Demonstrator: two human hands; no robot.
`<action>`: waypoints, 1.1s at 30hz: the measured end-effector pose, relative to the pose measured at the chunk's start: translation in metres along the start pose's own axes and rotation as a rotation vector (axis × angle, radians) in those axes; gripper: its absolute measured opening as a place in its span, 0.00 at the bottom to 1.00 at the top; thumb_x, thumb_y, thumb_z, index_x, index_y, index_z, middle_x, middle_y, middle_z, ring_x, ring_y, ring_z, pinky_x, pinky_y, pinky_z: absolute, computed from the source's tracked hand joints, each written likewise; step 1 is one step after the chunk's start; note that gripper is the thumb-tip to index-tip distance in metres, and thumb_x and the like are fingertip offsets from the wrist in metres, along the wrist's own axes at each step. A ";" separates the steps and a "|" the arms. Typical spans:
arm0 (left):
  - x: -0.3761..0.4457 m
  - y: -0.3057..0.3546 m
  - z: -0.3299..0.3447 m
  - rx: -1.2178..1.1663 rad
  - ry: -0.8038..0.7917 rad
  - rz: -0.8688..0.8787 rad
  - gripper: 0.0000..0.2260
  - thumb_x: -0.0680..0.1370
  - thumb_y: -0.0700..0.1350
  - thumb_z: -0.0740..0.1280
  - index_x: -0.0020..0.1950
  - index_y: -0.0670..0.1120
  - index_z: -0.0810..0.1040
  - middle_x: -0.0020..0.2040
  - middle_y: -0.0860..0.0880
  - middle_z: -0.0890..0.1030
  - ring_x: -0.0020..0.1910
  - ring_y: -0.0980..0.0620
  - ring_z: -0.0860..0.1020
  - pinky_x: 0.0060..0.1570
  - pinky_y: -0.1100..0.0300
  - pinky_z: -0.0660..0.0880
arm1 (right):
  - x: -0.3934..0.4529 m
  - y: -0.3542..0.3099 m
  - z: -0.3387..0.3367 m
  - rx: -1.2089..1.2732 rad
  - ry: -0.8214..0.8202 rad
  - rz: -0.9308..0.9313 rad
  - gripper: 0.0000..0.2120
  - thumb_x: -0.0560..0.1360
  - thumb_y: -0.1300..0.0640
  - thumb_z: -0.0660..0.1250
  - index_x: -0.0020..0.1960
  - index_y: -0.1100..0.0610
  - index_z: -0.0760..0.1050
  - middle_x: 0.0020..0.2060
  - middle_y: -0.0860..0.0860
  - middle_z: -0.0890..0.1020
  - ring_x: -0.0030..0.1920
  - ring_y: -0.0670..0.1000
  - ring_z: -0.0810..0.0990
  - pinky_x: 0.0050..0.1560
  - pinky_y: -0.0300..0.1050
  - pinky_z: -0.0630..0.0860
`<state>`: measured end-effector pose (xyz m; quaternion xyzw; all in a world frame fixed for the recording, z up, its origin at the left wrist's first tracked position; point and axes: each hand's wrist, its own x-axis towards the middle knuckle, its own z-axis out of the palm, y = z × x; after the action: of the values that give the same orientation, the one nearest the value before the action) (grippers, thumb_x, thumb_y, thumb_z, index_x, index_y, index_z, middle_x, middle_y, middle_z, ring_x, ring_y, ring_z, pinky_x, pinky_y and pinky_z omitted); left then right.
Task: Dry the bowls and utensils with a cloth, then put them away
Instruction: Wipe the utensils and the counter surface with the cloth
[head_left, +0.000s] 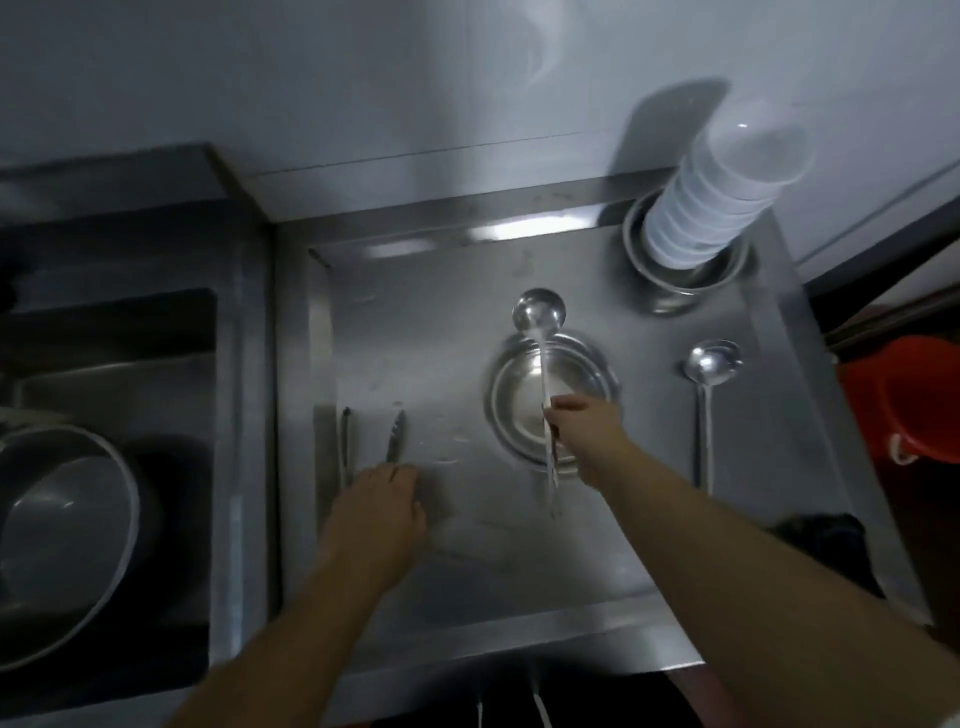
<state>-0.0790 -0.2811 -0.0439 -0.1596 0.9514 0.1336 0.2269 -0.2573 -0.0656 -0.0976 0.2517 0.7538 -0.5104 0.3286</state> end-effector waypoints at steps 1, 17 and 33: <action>0.001 0.012 0.001 0.011 0.000 0.023 0.15 0.83 0.46 0.61 0.68 0.48 0.78 0.64 0.48 0.80 0.61 0.45 0.78 0.60 0.50 0.76 | -0.002 0.012 -0.016 0.033 -0.002 0.019 0.08 0.77 0.65 0.73 0.43 0.54 0.85 0.37 0.54 0.87 0.37 0.52 0.83 0.39 0.47 0.82; 0.015 0.162 0.023 0.160 -0.069 0.170 0.15 0.83 0.49 0.62 0.69 0.51 0.76 0.65 0.50 0.79 0.61 0.47 0.76 0.59 0.51 0.74 | 0.000 0.101 -0.198 0.080 0.190 0.142 0.10 0.77 0.60 0.72 0.41 0.49 0.86 0.39 0.51 0.89 0.42 0.57 0.87 0.50 0.58 0.87; -0.016 0.175 0.036 0.170 -0.107 0.064 0.18 0.84 0.50 0.62 0.74 0.51 0.74 0.68 0.51 0.78 0.64 0.48 0.76 0.61 0.52 0.74 | 0.032 0.092 -0.221 -0.092 0.188 0.042 0.07 0.78 0.58 0.72 0.44 0.48 0.80 0.45 0.50 0.85 0.42 0.51 0.83 0.37 0.43 0.78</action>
<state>-0.1153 -0.1053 -0.0354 -0.1021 0.9505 0.0679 0.2856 -0.2655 0.1751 -0.1191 0.2989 0.7985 -0.4423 0.2784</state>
